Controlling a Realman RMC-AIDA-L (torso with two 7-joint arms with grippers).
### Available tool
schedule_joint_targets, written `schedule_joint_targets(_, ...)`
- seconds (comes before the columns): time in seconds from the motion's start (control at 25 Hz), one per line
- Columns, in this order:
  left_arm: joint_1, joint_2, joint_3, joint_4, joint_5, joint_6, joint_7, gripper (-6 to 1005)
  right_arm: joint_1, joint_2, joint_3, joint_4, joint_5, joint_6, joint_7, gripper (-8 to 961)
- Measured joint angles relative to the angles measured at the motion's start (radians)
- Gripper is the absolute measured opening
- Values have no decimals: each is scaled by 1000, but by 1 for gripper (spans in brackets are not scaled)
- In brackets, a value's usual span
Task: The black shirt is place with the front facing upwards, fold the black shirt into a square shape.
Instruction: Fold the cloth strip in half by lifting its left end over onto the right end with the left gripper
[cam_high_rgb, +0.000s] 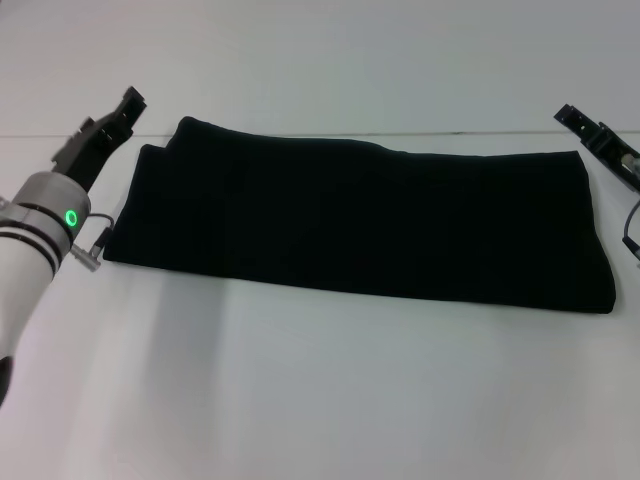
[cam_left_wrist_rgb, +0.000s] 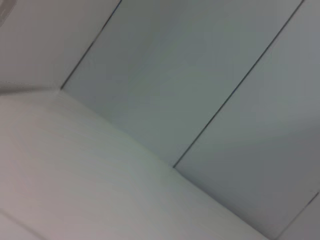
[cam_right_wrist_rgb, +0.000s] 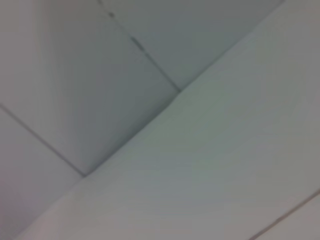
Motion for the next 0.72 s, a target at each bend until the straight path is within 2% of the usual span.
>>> schedule_joint_targets(0.16, 58, 34, 204, 43, 71, 25, -365, 825, -57, -18, -117, -11, -31, -191, 53, 858)
schedule_joint_targets(0.24, 101, 40, 302, 117, 148, 74, -576, 881, -96, -42, -227, -32, -94, -351, 94, 895)
schedule_joint_targets(0.32, 144, 41, 349, 201, 247, 140, -760, 936, -106, -50, -259, -41, -120, -403, 104, 932)
schedule_joint_targets(0.48, 219, 57, 343, 330, 448, 274, -1078, 936, -145, -64, -353, -96, -234, -560, 92, 951)
schedule_joint_targets(0.6, 257, 72, 301, 399, 567, 379, -1263, 936, -178, -57, -386, -153, -314, -645, 39, 951)
schedule_joint_targets(0.72, 281, 85, 212, 449, 682, 477, -1403, 937, -215, -42, -392, -189, -369, -705, -74, 950)
